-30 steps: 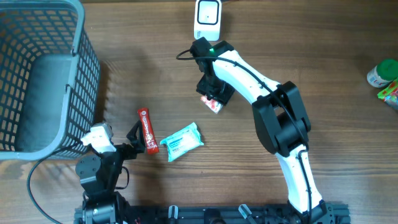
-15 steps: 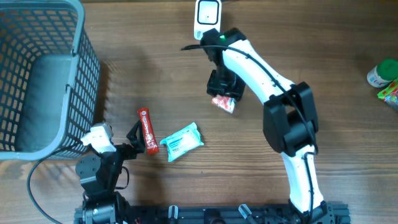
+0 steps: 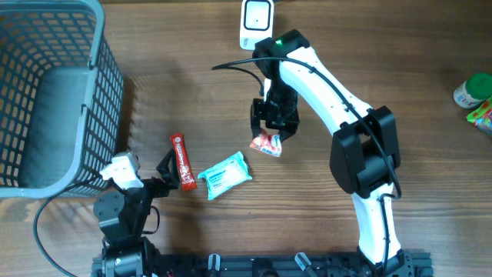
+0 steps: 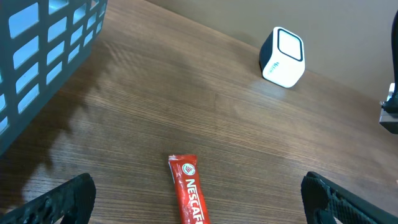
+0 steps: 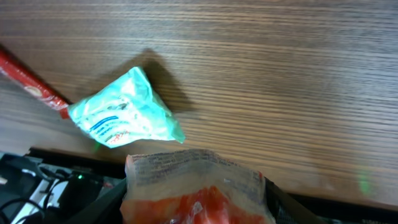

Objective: Scan the item barcode
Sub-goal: 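Lift the red-white box with the right gripper and hold it at the scanner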

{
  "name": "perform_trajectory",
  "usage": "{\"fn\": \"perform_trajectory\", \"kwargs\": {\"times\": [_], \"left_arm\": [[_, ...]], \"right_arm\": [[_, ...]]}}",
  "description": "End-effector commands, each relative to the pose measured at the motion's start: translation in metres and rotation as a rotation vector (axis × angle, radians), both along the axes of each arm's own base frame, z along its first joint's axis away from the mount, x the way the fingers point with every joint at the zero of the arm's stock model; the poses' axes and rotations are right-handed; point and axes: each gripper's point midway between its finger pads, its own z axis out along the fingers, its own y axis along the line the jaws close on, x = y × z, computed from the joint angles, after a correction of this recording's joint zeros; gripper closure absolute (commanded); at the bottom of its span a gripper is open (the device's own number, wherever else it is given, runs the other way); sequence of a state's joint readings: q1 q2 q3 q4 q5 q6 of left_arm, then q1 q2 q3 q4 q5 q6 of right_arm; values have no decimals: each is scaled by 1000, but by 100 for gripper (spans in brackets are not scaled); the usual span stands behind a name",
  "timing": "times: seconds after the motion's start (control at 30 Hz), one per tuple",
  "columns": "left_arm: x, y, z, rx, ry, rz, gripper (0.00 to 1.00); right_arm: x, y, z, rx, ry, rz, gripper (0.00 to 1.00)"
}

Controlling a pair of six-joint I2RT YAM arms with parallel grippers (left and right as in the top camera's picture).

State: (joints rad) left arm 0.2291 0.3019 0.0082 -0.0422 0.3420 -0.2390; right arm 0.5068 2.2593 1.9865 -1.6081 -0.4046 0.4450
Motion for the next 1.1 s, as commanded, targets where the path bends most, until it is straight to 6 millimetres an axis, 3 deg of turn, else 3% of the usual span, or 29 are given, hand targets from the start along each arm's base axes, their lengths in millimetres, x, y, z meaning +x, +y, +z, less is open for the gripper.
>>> {"fn": "perform_trajectory", "kwargs": {"times": [0.0, 0.13, 0.2, 0.43, 0.53, 0.63, 0.73, 0.87, 1.07], "left_arm": [[-1, -1, -2, -6, 6, -3, 0], [-1, -1, -2, -6, 6, -3, 0], [-1, -1, -2, -6, 6, -3, 0], [-1, -1, -2, -6, 6, -3, 0], [-1, -1, -2, -6, 6, -3, 0], [-1, -1, -2, -6, 6, -3, 0], [-1, -1, -2, -6, 6, -3, 0], [-1, -1, -2, -6, 6, -3, 0], [-1, -1, -2, -6, 6, -3, 0]], "right_arm": [[6, 1, 10, 25, -53, 27, 41], [40, -4, -2, -23, -217, 47, 41], [74, 8, -5, 34, -350, 28, 41], [172, 38, 15, 172, -752, -26, 41], [217, 30, 32, 98, -970, -58, 41], [262, 3, 59, -78, -1214, -146, 41], [290, -7, 89, -131, -1384, -235, 41], [314, 0, 112, -103, -1536, -238, 42], [342, 7, 94, -132, -1669, -168, 48]]}}
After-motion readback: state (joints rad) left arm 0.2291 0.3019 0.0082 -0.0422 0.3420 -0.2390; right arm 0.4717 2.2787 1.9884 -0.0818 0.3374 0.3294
